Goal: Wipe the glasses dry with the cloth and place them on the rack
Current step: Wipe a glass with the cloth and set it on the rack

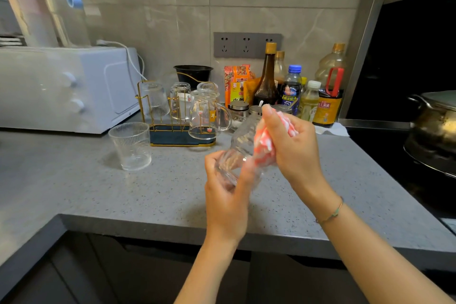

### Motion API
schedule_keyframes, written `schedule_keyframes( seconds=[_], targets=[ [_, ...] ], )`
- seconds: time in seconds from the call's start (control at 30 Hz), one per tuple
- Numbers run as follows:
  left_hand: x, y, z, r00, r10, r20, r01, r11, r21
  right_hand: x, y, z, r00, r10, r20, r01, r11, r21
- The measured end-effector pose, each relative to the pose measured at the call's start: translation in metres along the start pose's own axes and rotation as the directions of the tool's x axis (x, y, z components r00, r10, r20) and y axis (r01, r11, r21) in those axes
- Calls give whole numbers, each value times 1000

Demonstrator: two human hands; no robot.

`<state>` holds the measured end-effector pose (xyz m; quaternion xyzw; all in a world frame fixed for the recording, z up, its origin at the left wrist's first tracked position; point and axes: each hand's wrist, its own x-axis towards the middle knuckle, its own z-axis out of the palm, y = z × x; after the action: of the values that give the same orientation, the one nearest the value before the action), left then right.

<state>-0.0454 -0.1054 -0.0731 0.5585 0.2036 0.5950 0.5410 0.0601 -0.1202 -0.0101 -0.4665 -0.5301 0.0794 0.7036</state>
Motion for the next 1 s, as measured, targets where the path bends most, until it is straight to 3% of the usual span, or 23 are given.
schedule_keyframes(
  seconds=[0.1,0.13,0.2,0.23,0.27,0.3,0.37,0.43,0.47,0.53,0.6,0.7,0.8,0.87,0.9,0.93,1.0],
  targets=[
    [8,16,-3,920,-372,124,391,897,-208,-3,2,-3,999,-29,44,27,999,34],
    [9,20,-5,841,-488,233,539,791,-290,-4,4,-3,997,-41,59,38,998,55],
    [10,25,-10,624,-590,512,780,440,-445,-4,6,-4,994,-71,81,67,997,49],
    [9,24,-11,557,-582,593,826,313,-469,-4,6,-5,992,-82,96,79,996,35],
    [8,21,-13,541,-576,612,835,286,-470,-3,7,-5,990,-81,114,79,997,28],
    [8,18,-13,547,-589,595,834,326,-445,-3,7,-7,990,-64,122,61,998,30],
    [10,15,-8,601,-643,476,799,505,-326,-1,9,-10,993,-6,115,1,999,39],
    [9,14,-2,719,-614,324,689,691,-218,1,11,-13,995,32,98,-35,999,29],
    [8,12,0,814,-531,235,572,804,-165,3,11,-14,996,39,83,-41,999,23],
    [5,7,2,971,-212,109,208,977,47,7,8,-14,998,51,44,-52,998,32],
    [2,5,0,985,65,160,-109,954,281,10,4,-15,998,70,9,-70,996,48],
    [5,2,-4,967,176,185,-244,855,458,13,0,-15,998,59,8,-59,996,64],
    [9,10,-2,988,94,118,-130,929,348,15,-1,-16,999,20,37,-22,998,53],
    [15,18,0,987,-89,135,79,994,81,14,0,-17,999,11,45,-15,996,87],
    [17,22,0,957,-218,190,235,970,-69,12,0,-18,998,11,54,-17,994,112],
    [18,25,0,896,-345,279,404,893,-196,11,0,-19,998,5,67,-14,991,136],
    [18,31,-2,702,-517,490,701,626,-343,9,1,-19,996,-10,94,-4,988,156]
  ],
)
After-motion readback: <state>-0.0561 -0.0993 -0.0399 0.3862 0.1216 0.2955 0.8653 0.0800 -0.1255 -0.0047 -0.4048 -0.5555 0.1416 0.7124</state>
